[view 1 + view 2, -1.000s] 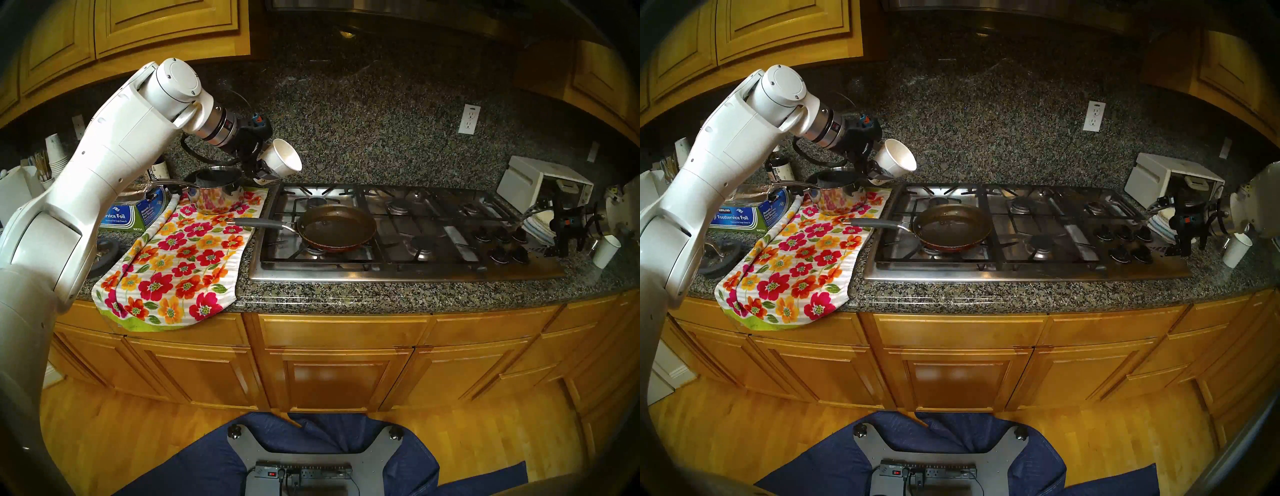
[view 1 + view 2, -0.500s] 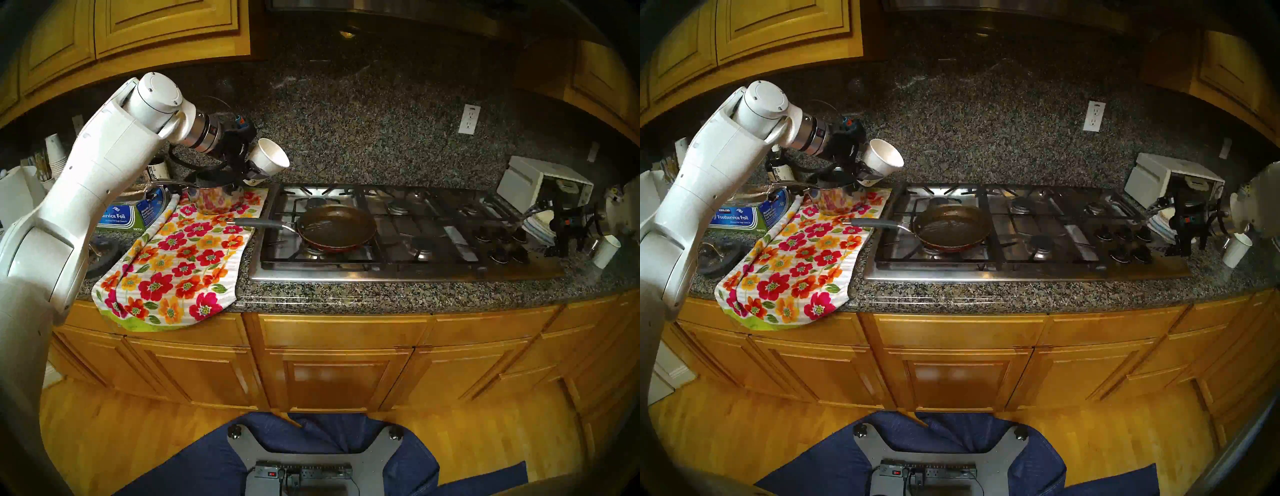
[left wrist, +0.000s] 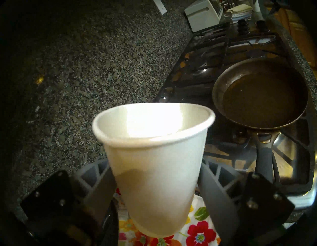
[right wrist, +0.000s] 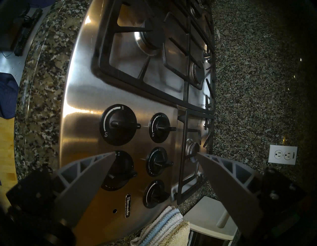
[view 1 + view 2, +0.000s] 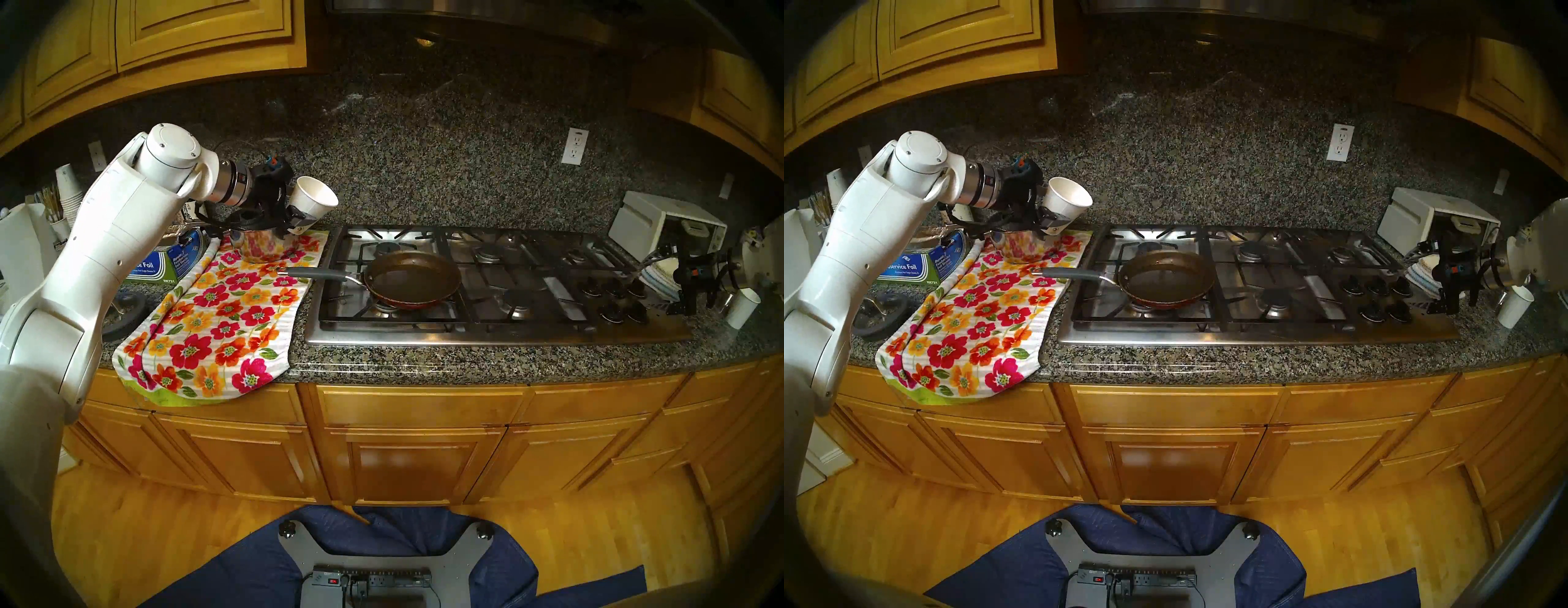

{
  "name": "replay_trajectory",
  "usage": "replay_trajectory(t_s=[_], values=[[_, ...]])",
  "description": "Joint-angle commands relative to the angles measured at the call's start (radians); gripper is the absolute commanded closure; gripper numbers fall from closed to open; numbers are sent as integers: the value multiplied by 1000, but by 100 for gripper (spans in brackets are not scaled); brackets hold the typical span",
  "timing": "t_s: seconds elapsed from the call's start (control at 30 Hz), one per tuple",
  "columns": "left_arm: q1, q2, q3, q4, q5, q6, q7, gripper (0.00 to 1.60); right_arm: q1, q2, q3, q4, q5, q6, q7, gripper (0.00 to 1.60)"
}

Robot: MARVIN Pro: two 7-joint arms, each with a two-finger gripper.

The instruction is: Pick up the water cup, pour water into the pot, turn on the stove

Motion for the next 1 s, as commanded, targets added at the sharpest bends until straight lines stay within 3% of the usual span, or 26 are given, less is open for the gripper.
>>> replay_trajectory(t_s=[0.0, 0.23, 0.53, 0.97], values=[[45, 30, -82, -38, -56, -39, 70, 46, 25, -7, 3, 20, 4, 2, -11, 0], [145, 58, -143, -98, -102, -65, 136, 48, 25, -7, 3, 20, 4, 2, -11, 0], [265, 90, -204, -173, -158, -46, 192, 49, 25, -7, 3, 20, 3, 2, -12, 0], [370, 86, -304, -171, -244, -85, 262, 45, 25, -7, 3, 20, 4, 2, -11, 0]])
